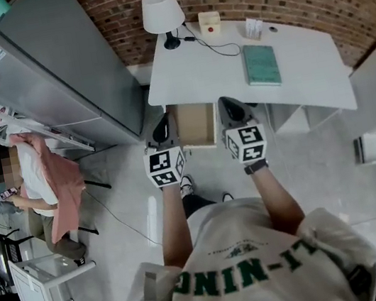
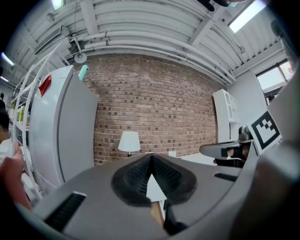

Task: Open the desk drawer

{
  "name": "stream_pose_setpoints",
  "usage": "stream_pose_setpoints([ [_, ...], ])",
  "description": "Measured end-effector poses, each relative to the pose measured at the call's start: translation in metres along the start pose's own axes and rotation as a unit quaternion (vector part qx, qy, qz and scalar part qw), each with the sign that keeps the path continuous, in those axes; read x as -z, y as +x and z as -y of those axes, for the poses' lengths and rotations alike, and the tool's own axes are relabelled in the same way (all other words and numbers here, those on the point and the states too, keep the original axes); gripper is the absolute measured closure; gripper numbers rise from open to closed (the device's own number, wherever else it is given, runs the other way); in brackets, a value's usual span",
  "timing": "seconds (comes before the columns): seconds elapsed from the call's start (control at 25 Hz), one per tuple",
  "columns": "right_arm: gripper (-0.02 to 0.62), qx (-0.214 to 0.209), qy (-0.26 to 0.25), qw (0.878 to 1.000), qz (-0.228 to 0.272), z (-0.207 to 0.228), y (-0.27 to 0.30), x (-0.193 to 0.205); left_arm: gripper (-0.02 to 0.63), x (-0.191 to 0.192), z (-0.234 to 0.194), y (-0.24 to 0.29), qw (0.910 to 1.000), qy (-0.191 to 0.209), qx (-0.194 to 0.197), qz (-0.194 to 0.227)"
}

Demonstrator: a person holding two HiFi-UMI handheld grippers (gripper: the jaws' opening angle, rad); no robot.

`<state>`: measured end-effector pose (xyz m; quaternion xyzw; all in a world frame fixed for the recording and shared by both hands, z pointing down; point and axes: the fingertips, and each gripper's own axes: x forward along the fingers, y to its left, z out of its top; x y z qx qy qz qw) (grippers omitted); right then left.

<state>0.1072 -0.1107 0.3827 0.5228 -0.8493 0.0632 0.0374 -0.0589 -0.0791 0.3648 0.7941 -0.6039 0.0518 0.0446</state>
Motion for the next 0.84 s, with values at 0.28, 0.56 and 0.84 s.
stream_pose_setpoints([
  [0.28, 0.601, -0.003, 0.01, 1.0, 0.006, 0.006, -0.004, -0.003, 0.604, 0.012, 0.011, -0.001, 0.9998, -0.016, 0.012, -0.005],
  [0.56, 0.601, 0.007, 0.018, 1.0, -0.003, 0.008, -0.004, 0.006, 0.604, 0.018, 0.007, -0.004, 0.9998, -0.018, 0.009, -0.006],
  [0.84, 0.601, 0.01, 0.012, 1.0, 0.003, 0.011, -0.002, 0.003, 0.604, 0.027, 0.002, -0.001, 0.9995, -0.03, 0.008, -0.006],
])
